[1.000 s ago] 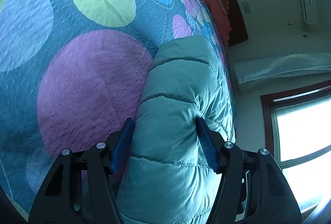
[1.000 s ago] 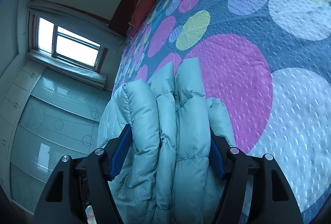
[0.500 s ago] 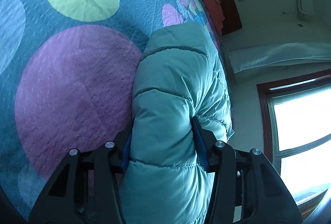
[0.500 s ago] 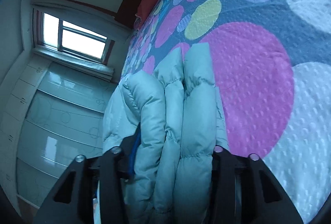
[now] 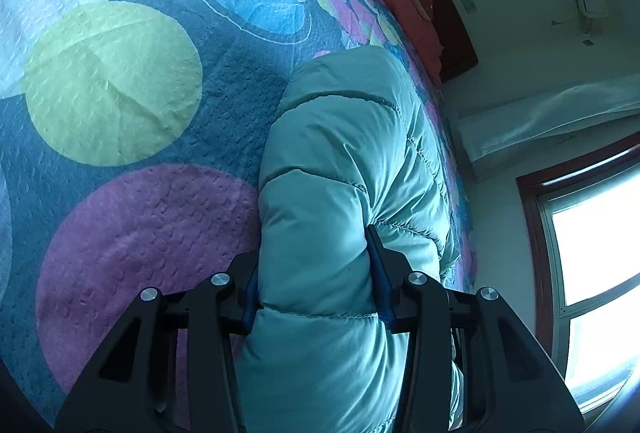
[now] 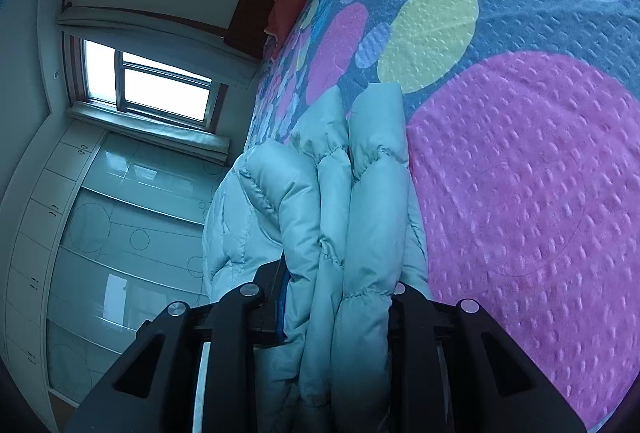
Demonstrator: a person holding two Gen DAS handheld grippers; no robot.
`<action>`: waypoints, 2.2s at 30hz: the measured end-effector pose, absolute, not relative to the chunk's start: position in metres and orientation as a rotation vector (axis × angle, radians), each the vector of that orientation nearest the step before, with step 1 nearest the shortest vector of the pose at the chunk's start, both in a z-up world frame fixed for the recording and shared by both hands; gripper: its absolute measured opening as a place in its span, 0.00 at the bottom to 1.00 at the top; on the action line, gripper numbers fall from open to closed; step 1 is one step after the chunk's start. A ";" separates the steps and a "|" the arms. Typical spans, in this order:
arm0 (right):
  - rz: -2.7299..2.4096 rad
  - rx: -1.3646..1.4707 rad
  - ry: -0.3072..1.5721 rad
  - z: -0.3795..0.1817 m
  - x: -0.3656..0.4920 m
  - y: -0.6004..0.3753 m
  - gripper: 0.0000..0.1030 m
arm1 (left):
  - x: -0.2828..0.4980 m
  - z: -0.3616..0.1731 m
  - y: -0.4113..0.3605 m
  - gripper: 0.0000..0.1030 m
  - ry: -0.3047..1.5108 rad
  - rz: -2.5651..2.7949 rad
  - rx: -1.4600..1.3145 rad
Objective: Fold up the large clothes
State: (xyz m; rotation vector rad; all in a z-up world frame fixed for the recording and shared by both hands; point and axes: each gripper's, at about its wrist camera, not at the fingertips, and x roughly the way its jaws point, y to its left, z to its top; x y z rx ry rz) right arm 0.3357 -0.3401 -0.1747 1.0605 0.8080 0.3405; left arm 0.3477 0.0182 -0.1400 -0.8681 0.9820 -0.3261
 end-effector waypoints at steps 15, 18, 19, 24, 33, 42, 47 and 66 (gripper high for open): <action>0.312 1.062 0.855 -0.156 0.235 -0.335 0.76 | 0.259 -0.140 0.037 0.69 0.966 -0.372 -0.915; 0.297 1.038 0.863 -0.162 0.220 -0.330 0.76 | 0.249 -0.150 0.037 0.69 0.968 -0.357 -0.955; 0.297 1.026 0.854 -0.162 0.217 -0.328 0.76 | 0.247 -0.152 0.036 0.69 0.972 -0.354 -0.972; 0.281 0.972 0.862 -0.161 0.212 -0.317 0.64 | 0.243 -0.149 0.028 0.53 0.966 -0.335 -0.923; 0.329 0.998 0.846 -0.161 0.219 -0.313 0.27 | 0.240 -0.125 0.020 0.36 0.926 -0.296 -0.827; 0.359 1.033 0.850 -0.179 0.249 -0.301 0.27 | 0.253 -0.132 0.033 0.35 0.927 -0.259 -0.807; 0.362 1.036 0.851 -0.183 0.247 -0.302 0.26 | 0.254 -0.133 0.029 0.35 0.922 -0.257 -0.794; 0.335 1.049 0.833 -0.170 0.236 -0.314 0.41 | 0.246 -0.126 0.038 0.60 0.917 -0.224 -0.739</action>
